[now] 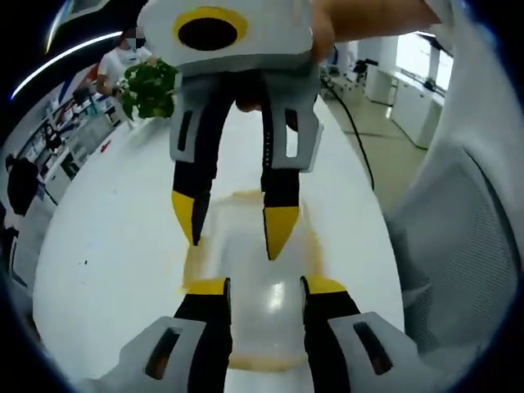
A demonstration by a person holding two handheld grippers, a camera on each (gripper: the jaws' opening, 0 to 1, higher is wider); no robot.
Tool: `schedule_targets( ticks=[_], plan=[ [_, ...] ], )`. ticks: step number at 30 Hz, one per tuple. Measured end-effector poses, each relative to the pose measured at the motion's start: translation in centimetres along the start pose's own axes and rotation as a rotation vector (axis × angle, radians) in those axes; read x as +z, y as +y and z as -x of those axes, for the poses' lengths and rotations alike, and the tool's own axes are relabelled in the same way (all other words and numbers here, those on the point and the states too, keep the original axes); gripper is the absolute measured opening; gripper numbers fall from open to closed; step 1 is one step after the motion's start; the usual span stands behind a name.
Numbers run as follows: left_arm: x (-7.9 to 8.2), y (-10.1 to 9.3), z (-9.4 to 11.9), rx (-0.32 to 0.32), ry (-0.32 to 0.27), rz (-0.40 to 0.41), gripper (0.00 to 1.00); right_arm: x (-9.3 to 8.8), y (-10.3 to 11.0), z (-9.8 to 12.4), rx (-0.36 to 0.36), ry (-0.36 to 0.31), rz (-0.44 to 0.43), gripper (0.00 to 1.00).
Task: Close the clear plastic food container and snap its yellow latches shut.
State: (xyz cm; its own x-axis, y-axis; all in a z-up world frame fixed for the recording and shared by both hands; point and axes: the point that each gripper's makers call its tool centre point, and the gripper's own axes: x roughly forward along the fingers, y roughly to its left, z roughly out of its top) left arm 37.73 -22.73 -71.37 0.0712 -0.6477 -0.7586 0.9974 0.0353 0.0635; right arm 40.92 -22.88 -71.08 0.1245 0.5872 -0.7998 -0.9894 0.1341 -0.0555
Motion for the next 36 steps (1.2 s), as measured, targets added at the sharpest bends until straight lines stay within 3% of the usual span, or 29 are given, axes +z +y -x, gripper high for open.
schedule_targets(
  ticks=[4, 7, 10, 12, 16, 17, 25, 27, 36],
  plan=[
    [0.3, -0.4, -0.2, 0.015, -0.008, 0.001, 0.38, -0.1, -0.1, -0.2, 0.016, 0.007, 0.001, 0.41],
    [0.3, -0.6, -0.3, 0.032, -0.003, -0.051, 0.46, -0.4, -0.2, -0.5, 0.019, 0.027, 0.012, 0.49],
    [0.5, -1.4, -0.4, 0.014, -0.011, -0.049, 0.50, -0.2, -0.4, -0.6, 0.020, 0.027, 0.013, 0.47],
    [0.1, -1.2, -0.4, 0.036, 0.020, -0.105, 0.52, -0.2, -0.4, -0.8, 0.023, 0.035, 0.021, 0.47],
    [-0.7, -0.5, -1.0, 0.101, 0.061, -0.111, 0.55, -0.5, 0.4, -1.1, 0.061, 0.051, 0.027, 0.49],
    [-0.8, -0.7, -1.2, 0.094, 0.060, -0.108, 0.55, -1.2, 0.4, -1.2, 0.057, 0.089, 0.062, 0.49],
    [-0.8, -1.2, -1.4, 0.082, 0.066, -0.142, 0.48, -1.0, 0.3, -1.1, 0.068, 0.075, 0.033, 0.49],
    [-0.6, -1.0, -1.2, 0.077, 0.057, -0.141, 0.44, -0.2, 0.1, -0.9, 0.079, 0.035, 0.000, 0.49],
    [-0.5, -1.3, -1.5, 0.046, 0.054, -0.151, 0.41, -0.5, -0.8, -0.7, 0.106, 0.084, 0.036, 0.47]
  ],
)
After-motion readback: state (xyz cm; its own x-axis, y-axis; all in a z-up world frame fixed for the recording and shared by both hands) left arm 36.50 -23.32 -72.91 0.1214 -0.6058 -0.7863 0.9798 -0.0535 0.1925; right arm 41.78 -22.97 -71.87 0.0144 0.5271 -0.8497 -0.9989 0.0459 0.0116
